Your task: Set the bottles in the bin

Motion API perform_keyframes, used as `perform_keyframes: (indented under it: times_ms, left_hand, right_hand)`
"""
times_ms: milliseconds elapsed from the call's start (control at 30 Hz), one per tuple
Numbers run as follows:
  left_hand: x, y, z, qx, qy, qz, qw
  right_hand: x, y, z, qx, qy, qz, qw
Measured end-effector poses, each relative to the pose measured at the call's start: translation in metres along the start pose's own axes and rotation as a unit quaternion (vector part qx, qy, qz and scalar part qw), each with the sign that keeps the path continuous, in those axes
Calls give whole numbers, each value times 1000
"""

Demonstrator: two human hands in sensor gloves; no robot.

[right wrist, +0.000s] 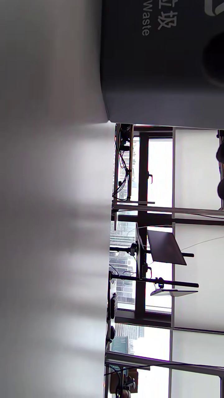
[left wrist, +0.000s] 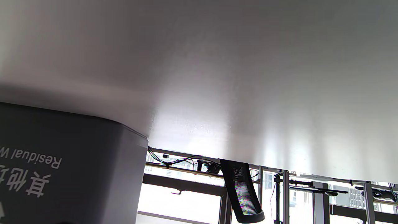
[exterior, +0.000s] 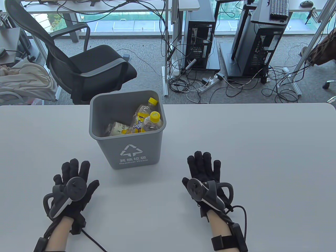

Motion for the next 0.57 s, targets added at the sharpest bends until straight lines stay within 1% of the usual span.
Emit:
perform_keyframes:
  times_ms: [233,567]
  left_hand:
    - [-1,-3,-2,12,5,-8,1000]
    - [-1,-3,-2,8,7,-9,1000]
  right_hand:
    - [-1,3,-1,2,-2,8,1000]
    - [-1,5,-2,5,-5,12,1000]
Point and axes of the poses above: the tracker on the back of each hand, its own y axis roughly to the little-finger side, its own x axis roughly from the wrist to the fingertips, z = x × y, the point moved 4 cm from there along x, roughly from the wrist to the fingertips, and after that the axes turned 11 degrees about -y, right-handed, at the moved point
